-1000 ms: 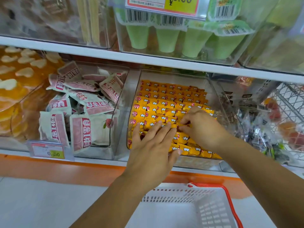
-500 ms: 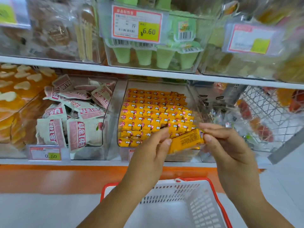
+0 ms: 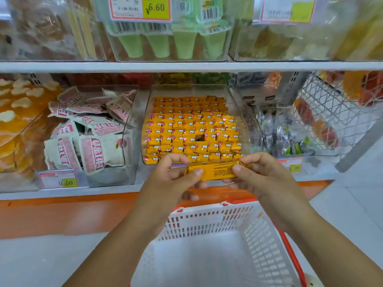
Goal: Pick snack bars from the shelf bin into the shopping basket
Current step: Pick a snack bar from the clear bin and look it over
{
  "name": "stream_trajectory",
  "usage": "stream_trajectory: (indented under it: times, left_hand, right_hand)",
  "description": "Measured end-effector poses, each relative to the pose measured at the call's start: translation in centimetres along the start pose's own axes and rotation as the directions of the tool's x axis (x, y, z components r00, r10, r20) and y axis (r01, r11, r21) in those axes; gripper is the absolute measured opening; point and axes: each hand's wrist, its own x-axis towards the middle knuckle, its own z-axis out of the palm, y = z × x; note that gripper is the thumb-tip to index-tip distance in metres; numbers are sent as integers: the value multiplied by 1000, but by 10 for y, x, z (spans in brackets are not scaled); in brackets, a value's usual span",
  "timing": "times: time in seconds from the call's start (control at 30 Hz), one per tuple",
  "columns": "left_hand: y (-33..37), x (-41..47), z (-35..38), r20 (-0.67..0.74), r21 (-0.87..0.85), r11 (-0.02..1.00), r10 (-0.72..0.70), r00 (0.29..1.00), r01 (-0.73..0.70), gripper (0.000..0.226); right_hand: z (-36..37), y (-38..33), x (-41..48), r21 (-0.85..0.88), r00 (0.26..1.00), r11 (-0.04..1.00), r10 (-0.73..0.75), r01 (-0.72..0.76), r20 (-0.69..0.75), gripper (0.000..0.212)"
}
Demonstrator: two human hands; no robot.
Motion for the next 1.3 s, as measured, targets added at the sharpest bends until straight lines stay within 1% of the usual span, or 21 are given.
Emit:
stream_trajectory:
  times: [0.13,0.23,0.3,0.33,0.43,0.47,0.57,0.63,0.67,0.73,0.77,0.83,0.87,0.93,1.0,1.1,1.13,1.2,1.3]
  left_hand:
    - [3,1,-10,40,-133,991,-11,999,16,32]
    - [4,1,-15,31,-211,977,-3,1000,9,25]
    - [5,1,-17,40,-222,975,4,999,5,28]
    - [4,2,-18,46,-220,975,8,999,2,30]
    - [4,4,-21,67,-230,973,18,998,-2,30]
    - [5,4,-21,75,-230,973,24,997,-6,31]
    - [7,3,-22,88,-225,974,42,995,-21,42]
    - [7,4,-23,42,-192,980,65,997,-55,36]
    - [6,4,-23,12,-163,984,78,997,-75,31]
    - [4,5,-23,-53,-101,989,100,994,-104,27]
    - [2,6,-22,-80,-74,991,106,991,-112,26]
    - [0,6,-19,-121,-21,993,114,986,-117,19]
    - [0,5,-16,-126,12,993,119,985,-119,19]
    - [1,4,-11,-124,60,990,135,983,-128,22]
    - [4,2,-7,-129,87,983,175,976,-165,21]
    - [7,0,-5,-164,103,957,286,944,-271,21]
    - [7,0,-6,-178,111,947,316,932,-300,21]
    - [6,-1,-7,-189,134,935,350,917,-329,19]
    - [4,0,-8,-164,168,931,351,922,-325,14]
  right_hand:
    - [-3,-3,6,143,996,988,51,-60,70,26]
    - [-4,-4,9,204,992,976,55,-78,114,30]
    - [-4,-4,11,218,991,971,69,-93,114,36]
    - [-4,-3,12,220,991,970,76,-99,111,35]
    - [-2,-2,14,241,988,963,95,-123,124,16]
    - [-3,-2,15,248,987,960,104,-132,122,15]
    - [-5,-2,18,286,982,944,128,-164,141,27]
    - [-5,-3,17,257,979,953,118,-158,165,39]
    - [-5,-2,17,233,982,962,105,-141,159,39]
    - [-4,-1,16,197,990,976,68,-91,122,24]
    - [-3,0,15,164,994,984,51,-66,98,22]
    - [-5,6,15,88,997,996,12,-19,73,41]
    - [-6,8,16,80,998,997,-1,-4,57,46]
    - [-8,9,16,118,999,993,-34,29,38,47]
    - [-6,7,14,170,998,984,-58,53,23,45]
    - [-3,3,12,153,994,982,-110,112,-21,31]
    - [-1,1,11,138,990,980,-137,141,-39,31]
    - [2,-1,9,111,983,977,-177,180,-39,29]
    - [4,-2,8,88,982,978,-185,188,-40,21]
